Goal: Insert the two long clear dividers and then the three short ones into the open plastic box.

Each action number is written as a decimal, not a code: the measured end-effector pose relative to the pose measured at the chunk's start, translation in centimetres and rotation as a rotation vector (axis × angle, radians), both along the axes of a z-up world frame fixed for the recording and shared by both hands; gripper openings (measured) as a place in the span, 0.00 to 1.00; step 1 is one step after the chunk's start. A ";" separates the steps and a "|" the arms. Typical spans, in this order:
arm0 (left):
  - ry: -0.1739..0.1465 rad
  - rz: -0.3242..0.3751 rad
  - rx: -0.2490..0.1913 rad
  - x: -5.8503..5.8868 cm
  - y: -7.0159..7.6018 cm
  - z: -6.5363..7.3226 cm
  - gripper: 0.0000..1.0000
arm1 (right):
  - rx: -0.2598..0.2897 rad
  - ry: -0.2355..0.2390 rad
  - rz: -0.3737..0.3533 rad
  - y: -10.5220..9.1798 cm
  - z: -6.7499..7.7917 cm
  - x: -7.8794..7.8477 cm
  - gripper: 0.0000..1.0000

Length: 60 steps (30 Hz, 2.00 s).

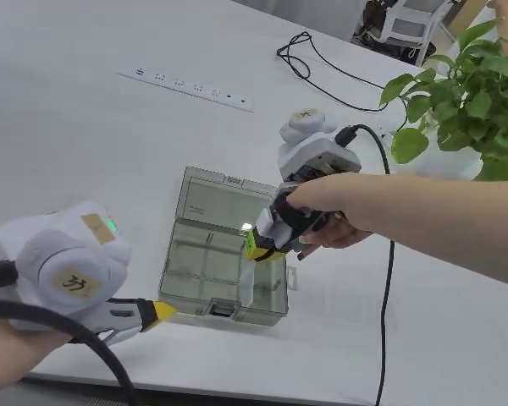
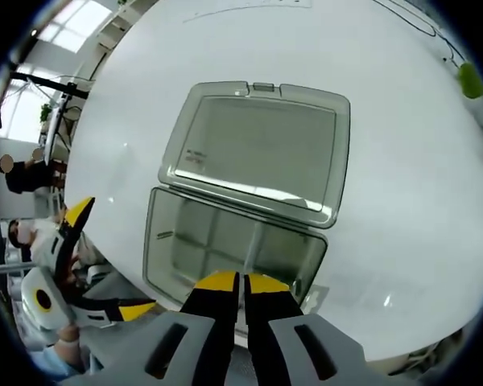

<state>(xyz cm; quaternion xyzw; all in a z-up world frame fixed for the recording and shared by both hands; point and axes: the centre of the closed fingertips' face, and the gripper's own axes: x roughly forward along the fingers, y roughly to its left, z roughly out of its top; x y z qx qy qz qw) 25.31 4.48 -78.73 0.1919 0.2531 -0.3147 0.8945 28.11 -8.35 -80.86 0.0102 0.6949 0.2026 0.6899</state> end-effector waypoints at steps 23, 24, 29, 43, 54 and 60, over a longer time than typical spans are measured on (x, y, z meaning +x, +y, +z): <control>0.011 -0.004 -0.001 -0.1 0.0 -0.3 0.90 | 0.033 -0.031 0.062 0.7 0.4 -1.3 0.10; 0.011 -0.004 0.000 -0.1 0.0 -0.3 0.90 | 0.040 -0.035 0.062 0.8 0.3 -0.9 0.14; 0.013 -0.003 0.002 -0.2 0.0 -0.3 0.90 | 0.066 -0.058 0.067 0.9 0.3 -0.3 0.24; 0.020 -0.004 0.010 -0.3 0.0 -0.5 0.90 | 0.166 -0.119 0.058 2.1 0.4 0.0 0.64; 0.024 0.004 0.002 -0.2 0.1 -0.5 0.90 | 0.227 -0.151 0.042 2.4 1.2 1.7 0.71; 0.027 0.011 -0.002 -0.2 0.2 -0.5 0.90 | 0.315 -0.221 -0.001 2.1 3.4 2.4 0.70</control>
